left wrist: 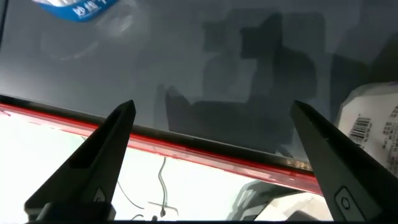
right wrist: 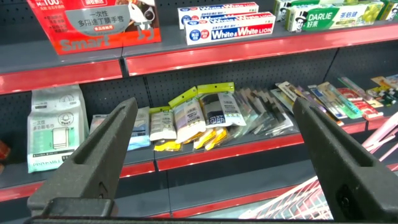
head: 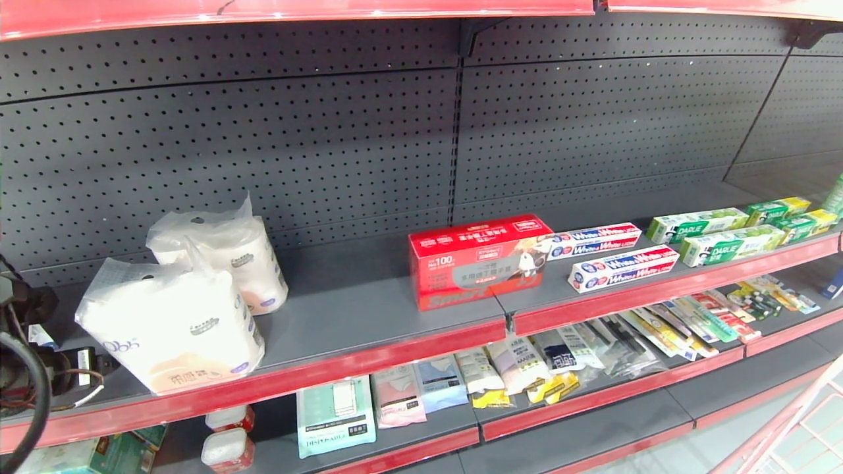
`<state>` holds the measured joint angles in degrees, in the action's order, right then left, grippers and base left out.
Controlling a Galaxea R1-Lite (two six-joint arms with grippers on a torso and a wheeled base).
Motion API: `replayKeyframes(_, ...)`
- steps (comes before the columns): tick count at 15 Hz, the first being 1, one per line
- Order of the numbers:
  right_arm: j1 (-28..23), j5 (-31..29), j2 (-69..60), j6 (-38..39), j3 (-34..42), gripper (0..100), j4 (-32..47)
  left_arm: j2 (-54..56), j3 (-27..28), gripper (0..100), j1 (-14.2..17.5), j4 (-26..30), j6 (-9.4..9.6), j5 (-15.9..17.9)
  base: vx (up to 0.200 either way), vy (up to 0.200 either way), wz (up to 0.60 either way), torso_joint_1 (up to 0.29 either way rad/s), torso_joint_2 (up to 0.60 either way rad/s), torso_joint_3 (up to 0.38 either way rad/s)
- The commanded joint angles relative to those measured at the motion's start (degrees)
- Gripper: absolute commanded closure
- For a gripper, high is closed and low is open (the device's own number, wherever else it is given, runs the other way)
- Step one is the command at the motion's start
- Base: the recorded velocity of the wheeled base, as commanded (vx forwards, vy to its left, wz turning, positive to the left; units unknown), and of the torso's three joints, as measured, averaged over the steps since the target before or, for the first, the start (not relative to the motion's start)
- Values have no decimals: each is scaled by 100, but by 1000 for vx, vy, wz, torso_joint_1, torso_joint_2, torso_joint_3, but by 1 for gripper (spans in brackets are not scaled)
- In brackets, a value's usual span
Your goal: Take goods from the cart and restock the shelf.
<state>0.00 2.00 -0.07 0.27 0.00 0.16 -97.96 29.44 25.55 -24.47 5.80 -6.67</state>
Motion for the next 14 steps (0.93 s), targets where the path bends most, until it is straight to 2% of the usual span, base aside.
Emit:
replayKeyframes(1, 0, 2, 7, 8, 0, 0, 2, -100, 27, 0, -15, -14, 0, -1, 0, 0, 0, 0, 0, 0)
replayKeyframes(14, 9, 2, 7, 0, 0, 0, 2, -170, 9, 0, -375, -32, -27, 8, 0, 0, 0, 0, 0, 0)
